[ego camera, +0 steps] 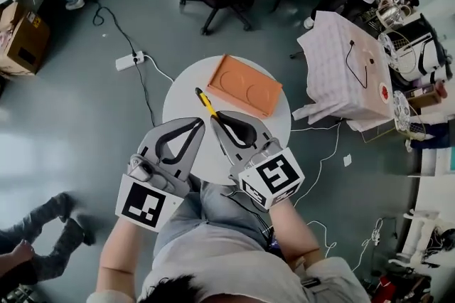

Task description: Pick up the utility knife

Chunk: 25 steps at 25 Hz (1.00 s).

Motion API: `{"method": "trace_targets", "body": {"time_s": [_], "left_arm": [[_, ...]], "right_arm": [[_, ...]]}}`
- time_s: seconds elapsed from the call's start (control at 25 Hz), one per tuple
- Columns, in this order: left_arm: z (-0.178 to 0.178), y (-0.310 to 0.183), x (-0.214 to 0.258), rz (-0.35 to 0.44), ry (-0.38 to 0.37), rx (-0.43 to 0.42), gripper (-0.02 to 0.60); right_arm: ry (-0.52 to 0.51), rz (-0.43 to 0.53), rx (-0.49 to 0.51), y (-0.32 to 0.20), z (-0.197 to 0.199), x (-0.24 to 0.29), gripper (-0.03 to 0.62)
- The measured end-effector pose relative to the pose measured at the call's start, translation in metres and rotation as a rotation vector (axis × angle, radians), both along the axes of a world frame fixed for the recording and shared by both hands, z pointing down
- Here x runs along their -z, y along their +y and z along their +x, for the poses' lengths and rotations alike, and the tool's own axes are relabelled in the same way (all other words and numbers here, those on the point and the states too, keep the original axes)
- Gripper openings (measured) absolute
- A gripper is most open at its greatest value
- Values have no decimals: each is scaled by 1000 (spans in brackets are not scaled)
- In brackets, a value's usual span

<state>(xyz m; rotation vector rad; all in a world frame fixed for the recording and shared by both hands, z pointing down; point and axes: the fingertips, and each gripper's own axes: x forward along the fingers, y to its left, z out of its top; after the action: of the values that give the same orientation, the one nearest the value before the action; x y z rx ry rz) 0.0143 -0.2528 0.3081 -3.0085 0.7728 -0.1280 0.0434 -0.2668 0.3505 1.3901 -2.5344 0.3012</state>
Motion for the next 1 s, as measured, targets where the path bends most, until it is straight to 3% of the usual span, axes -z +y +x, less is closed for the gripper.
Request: {"method": "trace_targets", "body": {"time_s": [0.48, 1.0], "left_arm": [[13, 23, 12, 17, -3, -94, 11], [14, 30, 23, 30, 14, -97, 11]], "right_arm": [[-61, 155, -43, 43, 4, 58, 32], [-90, 234, -41, 54, 3, 80, 34]]}}
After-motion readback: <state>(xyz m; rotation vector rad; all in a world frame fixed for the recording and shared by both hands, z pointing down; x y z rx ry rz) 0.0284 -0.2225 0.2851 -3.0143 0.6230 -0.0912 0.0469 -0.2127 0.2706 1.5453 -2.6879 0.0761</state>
